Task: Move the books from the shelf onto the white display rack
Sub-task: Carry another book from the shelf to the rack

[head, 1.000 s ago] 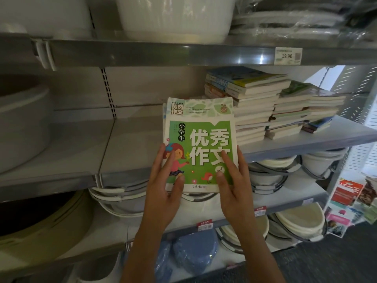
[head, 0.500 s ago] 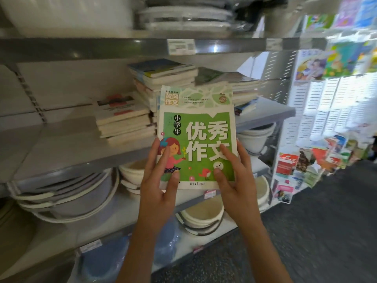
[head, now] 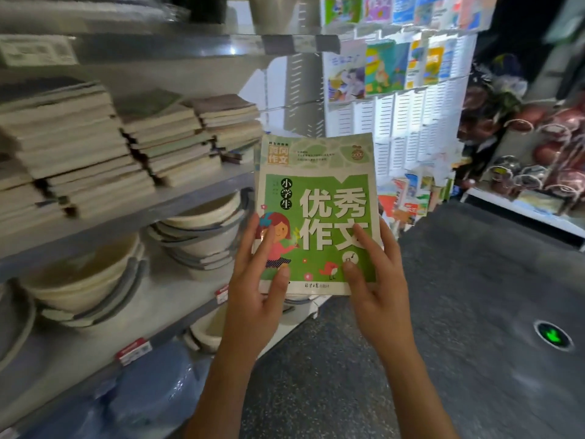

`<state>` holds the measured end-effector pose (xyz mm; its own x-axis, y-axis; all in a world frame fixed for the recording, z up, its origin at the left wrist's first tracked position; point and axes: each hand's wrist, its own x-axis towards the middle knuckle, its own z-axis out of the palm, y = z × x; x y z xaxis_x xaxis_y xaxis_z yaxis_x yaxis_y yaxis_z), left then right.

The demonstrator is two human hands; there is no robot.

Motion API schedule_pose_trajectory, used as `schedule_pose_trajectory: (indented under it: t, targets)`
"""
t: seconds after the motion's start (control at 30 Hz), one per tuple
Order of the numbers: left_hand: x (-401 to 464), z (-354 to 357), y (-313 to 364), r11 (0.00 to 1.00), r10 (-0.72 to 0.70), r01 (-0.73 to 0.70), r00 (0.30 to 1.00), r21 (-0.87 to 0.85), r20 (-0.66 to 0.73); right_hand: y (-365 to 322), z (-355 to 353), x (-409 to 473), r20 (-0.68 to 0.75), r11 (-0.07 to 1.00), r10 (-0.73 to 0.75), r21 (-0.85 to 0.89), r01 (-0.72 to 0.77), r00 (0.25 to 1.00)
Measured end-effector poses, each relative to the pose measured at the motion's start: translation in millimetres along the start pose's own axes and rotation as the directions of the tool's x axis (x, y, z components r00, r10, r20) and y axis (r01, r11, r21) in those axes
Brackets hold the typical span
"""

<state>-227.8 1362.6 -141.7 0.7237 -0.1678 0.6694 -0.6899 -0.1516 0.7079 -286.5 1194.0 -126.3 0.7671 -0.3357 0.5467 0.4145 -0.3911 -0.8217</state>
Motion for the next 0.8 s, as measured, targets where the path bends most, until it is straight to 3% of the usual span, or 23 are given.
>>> schedule_pose_trajectory:
  t: [0.4,0.8]
  targets:
    - [72.1,168.0,-28.2,0.984,0.043,-0.003,0.975,-0.181,0.218,76.6,-112.8,62.2,-0.245,0.993,0.051,-0.094,-0.076,0.968]
    - [236.5,339.3,-85.1,0.944,0.185,-0.076,0.927,-0.321,0.326,162.7,-189.9,228.0,-0.431,0.977,0.064,-0.157,-0.145,0.900]
